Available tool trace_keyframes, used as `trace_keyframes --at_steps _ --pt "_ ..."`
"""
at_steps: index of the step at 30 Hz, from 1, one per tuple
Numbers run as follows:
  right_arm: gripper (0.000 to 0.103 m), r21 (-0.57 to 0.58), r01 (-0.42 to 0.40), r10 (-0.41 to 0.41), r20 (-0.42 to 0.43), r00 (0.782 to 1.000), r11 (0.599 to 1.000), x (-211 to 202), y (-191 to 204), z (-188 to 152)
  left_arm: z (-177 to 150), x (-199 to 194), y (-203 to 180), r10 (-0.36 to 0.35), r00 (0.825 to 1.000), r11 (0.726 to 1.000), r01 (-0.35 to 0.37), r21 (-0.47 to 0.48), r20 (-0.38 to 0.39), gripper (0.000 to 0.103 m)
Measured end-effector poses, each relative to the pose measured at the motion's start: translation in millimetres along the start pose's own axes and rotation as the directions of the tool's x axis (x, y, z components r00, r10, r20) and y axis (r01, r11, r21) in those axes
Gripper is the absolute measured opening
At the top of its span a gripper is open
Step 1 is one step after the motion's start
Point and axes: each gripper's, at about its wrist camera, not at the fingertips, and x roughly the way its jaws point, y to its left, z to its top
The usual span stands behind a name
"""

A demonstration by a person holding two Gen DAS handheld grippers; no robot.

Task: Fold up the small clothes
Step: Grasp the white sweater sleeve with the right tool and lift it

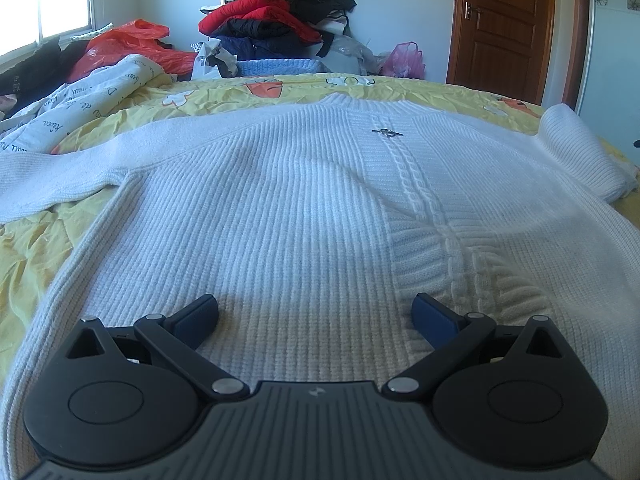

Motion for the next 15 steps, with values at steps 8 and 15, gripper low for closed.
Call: trace_keyframes --at_steps 8,15 --pt "0.053 0.003 0.017 -0.017 0.052 0.998 1.000 46.4 -5.2 -4.1 -0.1 0.0 0.0 0.000 1.000 1.000 0.000 -0.001 0.001 0.103" --pt "0.018 -0.069 0.059 -0.054 0.071 0.996 0.996 40.6 12.0 -8.9 -0.2 -0.1 -0.1 0.000 1.000 1.000 0.000 -0.001 0.001 0.103"
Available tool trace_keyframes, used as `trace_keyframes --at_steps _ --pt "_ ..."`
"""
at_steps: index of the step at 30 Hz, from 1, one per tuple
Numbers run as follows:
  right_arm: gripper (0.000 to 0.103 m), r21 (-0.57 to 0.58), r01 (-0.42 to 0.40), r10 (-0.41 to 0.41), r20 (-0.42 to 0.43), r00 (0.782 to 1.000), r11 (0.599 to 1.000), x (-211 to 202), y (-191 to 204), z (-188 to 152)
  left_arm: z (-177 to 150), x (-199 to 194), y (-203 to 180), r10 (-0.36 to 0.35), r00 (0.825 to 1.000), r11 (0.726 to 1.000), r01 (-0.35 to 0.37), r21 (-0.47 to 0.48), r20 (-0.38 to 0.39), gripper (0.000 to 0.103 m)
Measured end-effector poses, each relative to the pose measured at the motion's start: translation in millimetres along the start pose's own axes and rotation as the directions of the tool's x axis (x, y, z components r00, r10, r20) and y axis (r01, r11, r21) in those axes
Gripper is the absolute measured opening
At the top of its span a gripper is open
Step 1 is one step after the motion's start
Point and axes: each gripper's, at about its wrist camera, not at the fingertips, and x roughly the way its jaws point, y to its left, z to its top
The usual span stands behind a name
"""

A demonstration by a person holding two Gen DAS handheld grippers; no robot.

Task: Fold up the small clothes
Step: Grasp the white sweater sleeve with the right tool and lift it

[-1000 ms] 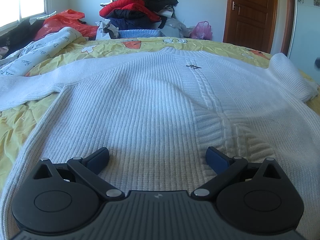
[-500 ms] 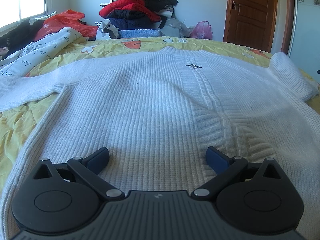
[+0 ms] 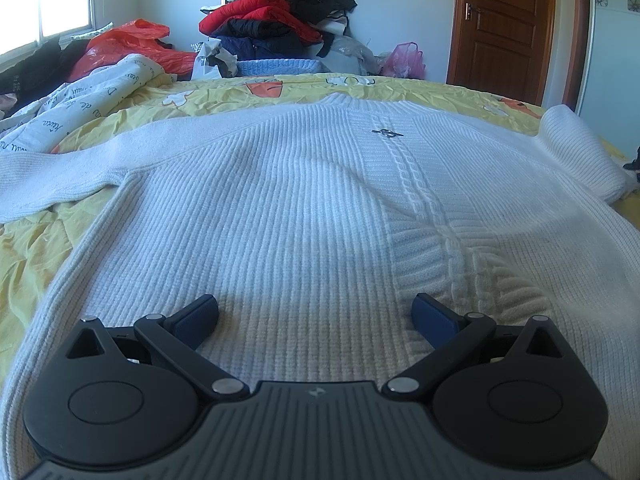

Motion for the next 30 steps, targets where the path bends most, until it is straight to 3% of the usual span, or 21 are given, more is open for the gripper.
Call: trace_keyframes --at_steps 5,9,12,15,16,18,21,23,25,27,30 --pt "0.017 -0.102 -0.117 0.125 0.076 0.989 0.988 -62.1 37.6 1.3 -0.6 -3.0 -0.9 -0.005 1.000 1.000 0.005 -0.005 0.003 0.103" --pt "0.017 -0.288 -0.260 0.299 0.098 0.949 0.922 -123.7 109.4 -17.6 -0.7 -3.5 1.1 -0.014 1.000 1.000 0.014 -0.017 0.007 0.103" --pt "0.016 -0.402 -0.417 0.463 0.019 0.886 0.815 -159.2 173.0 -60.0 -1.1 -3.7 3.3 -0.023 1.000 0.999 0.024 -0.028 0.012 0.103" --pt "0.009 -0.450 -0.540 0.553 -0.115 0.825 0.712 -167.1 220.2 -120.8 -1.3 -3.6 5.2 -0.030 0.999 0.999 0.031 -0.036 0.016 0.103" --pt "0.010 -0.454 -0.569 0.558 -0.175 0.811 0.686 -162.1 233.5 -145.2 -1.6 -4.0 5.7 -0.032 0.999 0.999 0.033 -0.038 0.017 0.103" --pt "0.010 -0.480 -0.580 0.520 -0.267 0.811 0.658 -144.6 252.2 -192.7 -1.7 -4.3 5.8 -0.034 0.999 0.999 0.035 -0.039 0.018 0.103" --pt "0.016 -0.491 -0.564 0.408 -0.395 0.823 0.664 -109.7 259.1 -254.1 -2.5 -5.0 7.0 -0.042 0.999 0.998 0.043 -0.046 0.022 0.103" --pt "0.020 -0.522 -0.519 0.311 -0.435 0.845 0.677 -103.6 257.0 -278.3 -3.3 -5.8 9.4 -0.051 0.998 0.997 0.053 -0.052 0.026 0.103" --pt "0.022 -0.481 -0.532 0.335 -0.438 0.835 0.697 -124.2 240.8 -288.1 -3.5 -6.4 10.2 -0.057 0.998 0.997 0.059 -0.057 0.029 0.103" --pt "0.038 -0.418 -0.556 0.390 -0.419 0.820 0.719 -142.8 219.9 -279.9 -3.4 -6.0 10.2 -0.059 0.998 0.996 0.061 -0.060 0.030 0.103" --pt "0.042 -0.389 -0.526 0.383 -0.387 0.838 0.757 -164.7 180.7 -261.0 -1.2 -4.6 7.3 -0.049 0.999 0.998 0.050 -0.047 0.020 0.103"
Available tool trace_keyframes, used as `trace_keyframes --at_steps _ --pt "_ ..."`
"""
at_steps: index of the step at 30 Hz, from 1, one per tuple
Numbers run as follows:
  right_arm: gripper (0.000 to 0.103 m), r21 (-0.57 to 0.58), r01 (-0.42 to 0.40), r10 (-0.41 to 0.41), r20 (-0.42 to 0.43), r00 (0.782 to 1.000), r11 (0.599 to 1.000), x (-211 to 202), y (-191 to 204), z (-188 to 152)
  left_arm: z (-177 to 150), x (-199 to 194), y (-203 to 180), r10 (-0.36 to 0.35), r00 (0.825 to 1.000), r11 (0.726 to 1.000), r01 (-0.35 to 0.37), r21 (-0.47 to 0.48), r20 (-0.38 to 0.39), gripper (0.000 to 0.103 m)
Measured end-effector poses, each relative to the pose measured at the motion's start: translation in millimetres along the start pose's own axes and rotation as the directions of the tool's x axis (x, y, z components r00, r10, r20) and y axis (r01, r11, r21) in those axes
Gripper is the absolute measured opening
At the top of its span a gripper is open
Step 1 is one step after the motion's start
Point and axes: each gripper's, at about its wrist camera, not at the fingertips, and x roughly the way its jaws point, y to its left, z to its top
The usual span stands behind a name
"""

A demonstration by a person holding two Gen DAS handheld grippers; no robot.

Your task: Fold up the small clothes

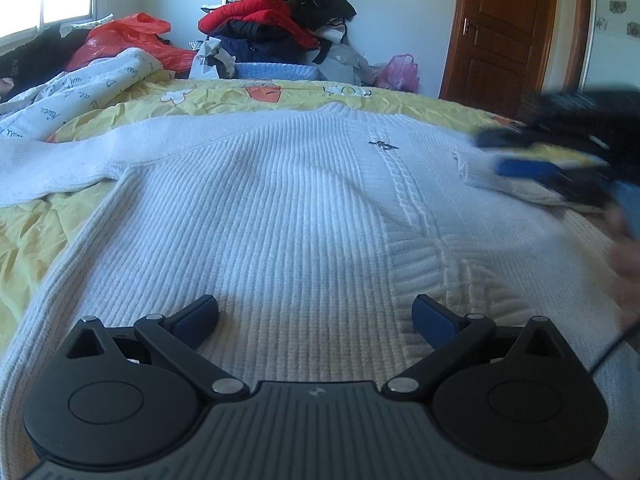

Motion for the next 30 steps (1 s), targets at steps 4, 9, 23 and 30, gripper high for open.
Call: trace_keyframes --at_steps 4,9,23,30 --pt "0.041 0.005 0.071 -0.071 -0.012 0.997 0.997 -31.1 -39.7 -18.6 9.6 5.6 -0.1 0.008 0.999 1.000 -0.008 -0.017 -0.031 0.103" --pt "0.045 0.120 0.055 -0.054 -0.011 0.998 0.991 -33.8 -84.8 -34.8 43.6 11.8 -9.5 -0.043 0.997 0.997 0.038 -0.065 -0.065 0.103" --pt "0.058 0.237 -0.076 0.071 0.027 0.997 0.969 -42.3 -100.7 -37.4 131.2 165.5 -60.5 -0.556 0.807 0.742 0.371 -0.559 -0.201 0.079" --pt "0.061 0.243 -0.095 0.089 0.035 0.995 0.965 -42.8 -100.7 -37.3 144.4 170.8 -90.5 -0.503 0.836 0.806 0.363 -0.468 -0.217 0.057"
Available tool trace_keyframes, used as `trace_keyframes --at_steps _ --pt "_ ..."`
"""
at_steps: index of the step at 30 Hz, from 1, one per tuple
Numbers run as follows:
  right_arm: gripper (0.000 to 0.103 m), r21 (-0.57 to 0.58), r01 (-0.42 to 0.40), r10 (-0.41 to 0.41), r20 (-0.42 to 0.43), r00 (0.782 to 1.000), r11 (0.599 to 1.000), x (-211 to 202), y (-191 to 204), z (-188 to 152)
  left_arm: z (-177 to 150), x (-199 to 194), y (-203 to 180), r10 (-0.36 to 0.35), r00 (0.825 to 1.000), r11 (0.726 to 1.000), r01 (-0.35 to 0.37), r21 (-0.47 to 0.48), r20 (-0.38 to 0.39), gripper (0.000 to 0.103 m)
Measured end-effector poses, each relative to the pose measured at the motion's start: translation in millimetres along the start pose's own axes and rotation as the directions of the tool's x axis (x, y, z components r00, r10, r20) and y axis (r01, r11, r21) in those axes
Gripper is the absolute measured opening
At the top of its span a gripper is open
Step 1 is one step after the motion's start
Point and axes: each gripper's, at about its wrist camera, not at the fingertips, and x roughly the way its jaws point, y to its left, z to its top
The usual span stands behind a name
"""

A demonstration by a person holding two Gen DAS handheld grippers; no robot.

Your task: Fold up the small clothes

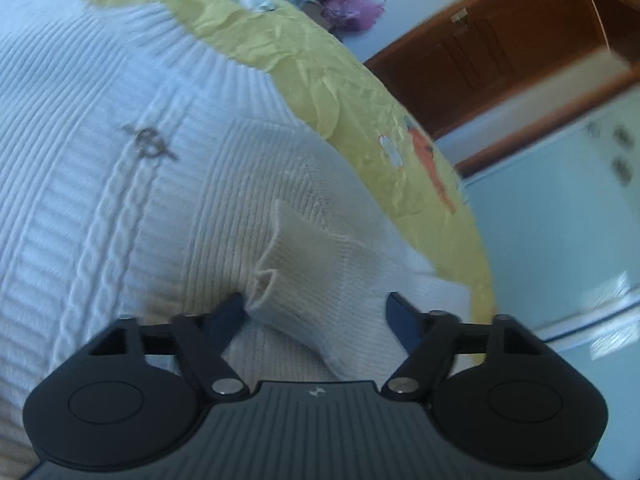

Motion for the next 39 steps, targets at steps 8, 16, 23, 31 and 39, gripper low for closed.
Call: trace_keyframes --at_steps 8,16,23,31,39 --pt "0.061 -0.004 0.007 -0.007 0.007 1.000 1.000 -0.6 2.6 -1.2 -6.1 -0.7 -27.7 0.180 0.980 0.947 -0.196 0.256 0.084 0.010" --pt "0.060 -0.031 0.037 -0.037 0.004 0.999 0.999 0.7 8.4 -2.0 -5.8 -82.0 -48.6 0.106 0.929 0.845 -0.272 0.461 0.355 0.008" --pt "0.060 -0.047 0.050 -0.050 0.000 0.999 0.998 1.1 12.2 -1.0 3.4 -136.7 37.5 0.252 0.853 0.826 -0.436 0.357 0.457 0.008" --pt "0.060 -0.076 0.074 -0.075 -0.006 0.997 0.994 4.2 18.6 -1.6 -8.5 -143.6 108.6 0.369 0.847 0.831 -0.485 0.272 0.384 0.008" --pt "0.066 -0.278 0.132 -0.133 0.016 0.991 0.952 -1.3 65.5 20.2 -40.5 -179.2 96.0 0.421 0.755 0.780 -0.585 0.225 0.503 0.014"
